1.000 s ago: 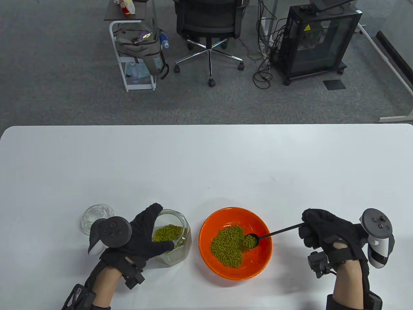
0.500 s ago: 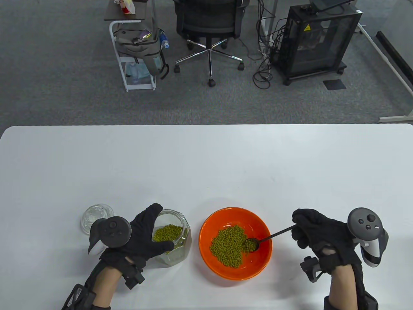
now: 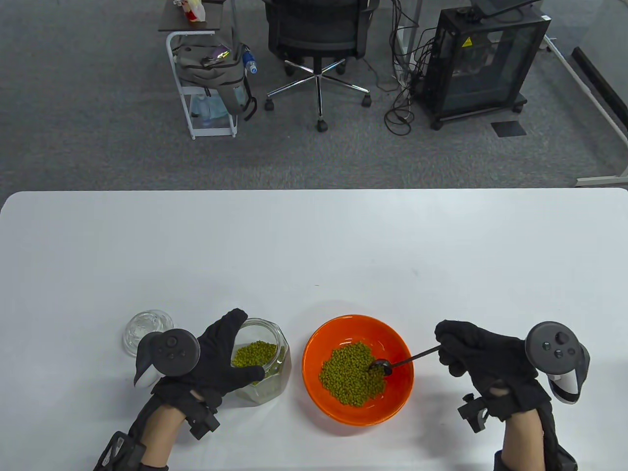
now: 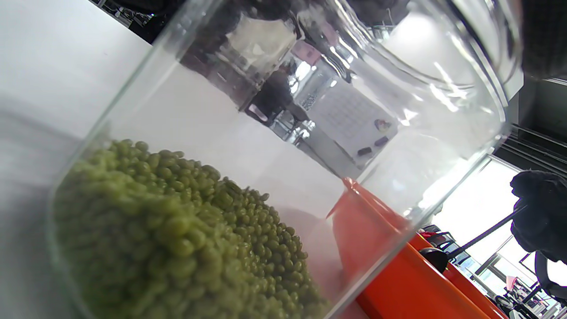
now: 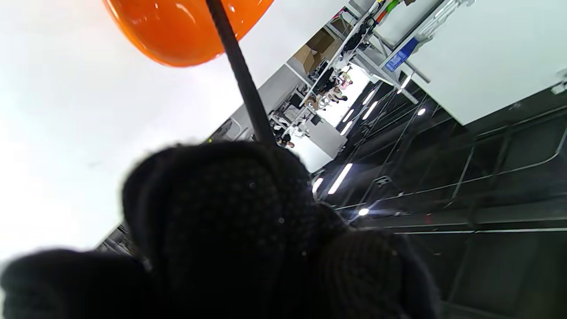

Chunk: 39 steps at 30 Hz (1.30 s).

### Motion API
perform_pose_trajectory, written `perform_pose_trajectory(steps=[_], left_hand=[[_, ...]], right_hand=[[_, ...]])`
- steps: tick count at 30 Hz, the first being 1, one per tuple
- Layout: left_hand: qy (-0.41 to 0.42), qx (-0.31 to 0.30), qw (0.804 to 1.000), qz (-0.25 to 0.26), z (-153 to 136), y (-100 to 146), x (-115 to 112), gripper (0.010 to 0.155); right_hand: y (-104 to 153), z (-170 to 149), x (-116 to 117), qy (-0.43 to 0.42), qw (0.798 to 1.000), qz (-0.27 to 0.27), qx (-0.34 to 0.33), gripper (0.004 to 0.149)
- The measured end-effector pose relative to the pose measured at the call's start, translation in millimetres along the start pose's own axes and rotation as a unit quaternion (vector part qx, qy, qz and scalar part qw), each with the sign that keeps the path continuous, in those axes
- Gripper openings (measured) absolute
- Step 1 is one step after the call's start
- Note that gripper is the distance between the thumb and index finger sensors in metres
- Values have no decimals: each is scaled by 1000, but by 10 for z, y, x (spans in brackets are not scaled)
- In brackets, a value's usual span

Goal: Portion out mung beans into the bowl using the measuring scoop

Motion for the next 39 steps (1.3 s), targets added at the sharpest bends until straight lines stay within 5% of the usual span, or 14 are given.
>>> perform_pose_trajectory(steps=[7, 17, 27, 39], left_hand=[[-1, 0, 1000, 0, 0, 0, 1, 119], [-2, 0, 1000, -1, 0, 1, 2, 119], [-2, 0, 1000, -1, 0, 1, 2, 119], [-2, 0, 1000, -1, 0, 0, 2, 119]], right_hand=[[30, 165, 71, 45, 995, -8, -91, 41], [56, 175, 13, 26, 994, -17, -104, 41], [46, -70, -180, -68, 989, -128, -32, 43], [28, -331, -151, -207, 967, -143, 46, 43]])
Point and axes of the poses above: the tracker on the back of each hand, its own z axis roughly to the thumb side, its own y axis roughly from the fingertips to the wrist, x = y × z, the point moved 2 cm from there along -y, roughly from the wrist to the fingertips, and after that the axes turned 15 degrees about -y, right-handed, at the moved point
